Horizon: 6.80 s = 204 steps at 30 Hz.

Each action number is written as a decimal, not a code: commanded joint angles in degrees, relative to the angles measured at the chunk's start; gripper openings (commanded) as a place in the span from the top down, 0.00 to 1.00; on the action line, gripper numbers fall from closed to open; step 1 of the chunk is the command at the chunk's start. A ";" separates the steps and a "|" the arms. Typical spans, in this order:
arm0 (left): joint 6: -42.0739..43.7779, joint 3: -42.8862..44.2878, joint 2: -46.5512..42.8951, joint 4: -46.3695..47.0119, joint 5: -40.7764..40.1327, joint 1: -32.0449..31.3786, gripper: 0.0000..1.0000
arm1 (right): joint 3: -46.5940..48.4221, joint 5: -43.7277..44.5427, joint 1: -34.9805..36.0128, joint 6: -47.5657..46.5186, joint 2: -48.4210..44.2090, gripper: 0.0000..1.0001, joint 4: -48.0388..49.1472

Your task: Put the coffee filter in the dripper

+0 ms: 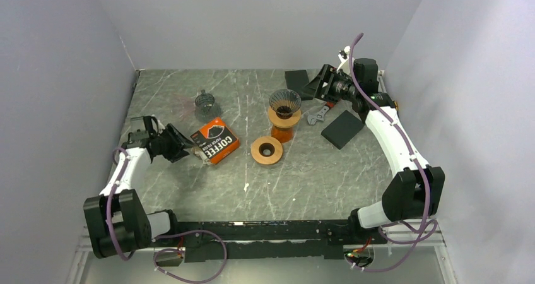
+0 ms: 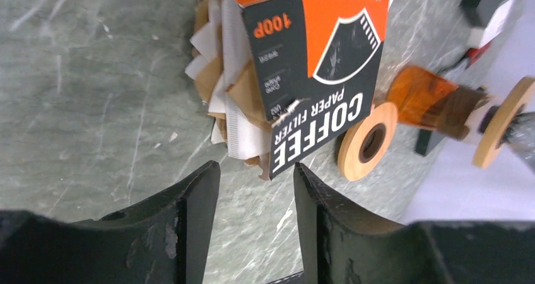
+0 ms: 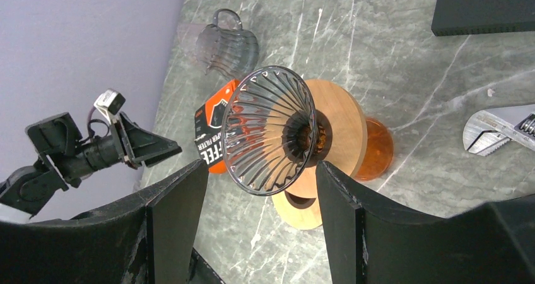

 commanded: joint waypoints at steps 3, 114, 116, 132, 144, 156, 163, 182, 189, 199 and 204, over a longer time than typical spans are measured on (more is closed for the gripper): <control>-8.14 -5.88 -0.59 11.73 11.37 8.34 0.51 | 0.28 -0.62 0.39 0.68 -1.16 0.32 2.73; -6.45 -7.57 0.87 13.19 3.91 5.11 1.00 | 0.01 0.26 0.47 -0.20 -1.98 0.32 1.51; -5.65 -7.09 -0.64 10.55 2.44 5.14 1.00 | 0.06 0.44 0.49 -0.37 -2.04 0.32 1.34; -2.63 1.11 -17.94 -9.87 -7.93 5.10 1.00 | 0.11 0.98 0.49 -0.12 -2.54 0.32 1.58; 6.17 9.24 -21.97 -6.82 1.02 5.09 1.00 | 0.25 1.17 0.58 0.41 -3.29 0.32 2.06; 9.34 14.20 -14.59 3.36 13.35 0.74 1.00 | 1.20 1.59 0.58 0.60 -3.86 0.31 1.43; 18.10 24.29 -5.95 -2.19 6.45 -13.09 1.00 | 1.85 1.27 0.58 0.58 -3.69 0.31 1.12; 52.82 32.59 2.09 0.55 12.12 -25.22 1.00 | 6.52 -3.45 1.36 -2.57 -2.94 0.26 0.77; 78.03 28.82 -1.36 -1.32 22.68 -25.42 1.00 | 7.84 -7.43 5.38 -6.68 -3.12 0.20 2.72; 97.01 26.60 -4.75 -2.56 30.78 -25.51 1.00 | 11.58 -10.23 13.60 -14.75 0.37 0.08 0.33; 99.13 26.58 -5.28 -2.42 33.55 -25.58 1.00 | 12.28 -10.02 17.19 -19.39 1.01 0.08 -2.12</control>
